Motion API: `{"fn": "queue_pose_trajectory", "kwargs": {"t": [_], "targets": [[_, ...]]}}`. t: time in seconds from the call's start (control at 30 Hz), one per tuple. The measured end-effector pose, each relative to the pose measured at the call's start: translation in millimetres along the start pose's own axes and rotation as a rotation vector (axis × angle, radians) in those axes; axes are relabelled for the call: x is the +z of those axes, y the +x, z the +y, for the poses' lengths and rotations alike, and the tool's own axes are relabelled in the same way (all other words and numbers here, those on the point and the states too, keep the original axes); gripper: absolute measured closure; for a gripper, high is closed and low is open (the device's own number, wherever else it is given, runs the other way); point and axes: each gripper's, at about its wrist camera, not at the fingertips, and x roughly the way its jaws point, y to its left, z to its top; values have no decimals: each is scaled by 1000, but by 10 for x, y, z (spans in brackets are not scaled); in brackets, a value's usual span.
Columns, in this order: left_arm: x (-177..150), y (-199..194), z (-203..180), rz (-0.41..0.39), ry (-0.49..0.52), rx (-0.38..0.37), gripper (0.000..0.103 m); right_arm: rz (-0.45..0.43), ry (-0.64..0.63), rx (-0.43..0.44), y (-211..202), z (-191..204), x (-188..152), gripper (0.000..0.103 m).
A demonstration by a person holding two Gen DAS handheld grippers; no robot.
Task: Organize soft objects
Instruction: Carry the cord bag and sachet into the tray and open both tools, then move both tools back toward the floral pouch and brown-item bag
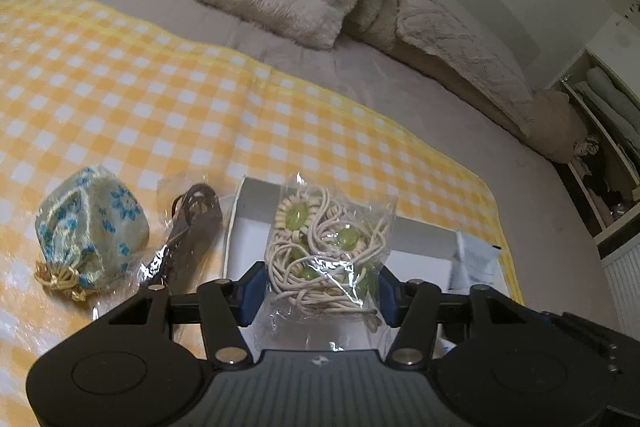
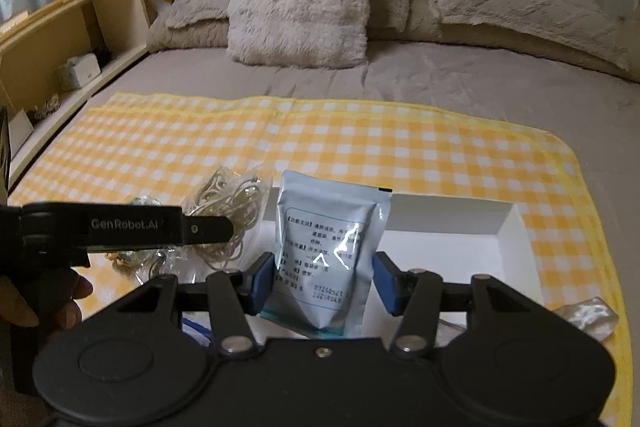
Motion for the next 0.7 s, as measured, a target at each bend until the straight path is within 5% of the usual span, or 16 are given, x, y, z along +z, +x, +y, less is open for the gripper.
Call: {"fn": "queue_pose_trajectory", "kwargs": {"t": [0.17,0.37,0.7], "targets": [[37,0,31,-3,6,-2,29,41,-18,3,172,37,-33,44],[27,-37,-6,11,76,24,28,89,-17,-17,265,49,-108,28],[-14,-225,-44,26,116,51,27,82,-26,-29,81,73,-139,27]]}}
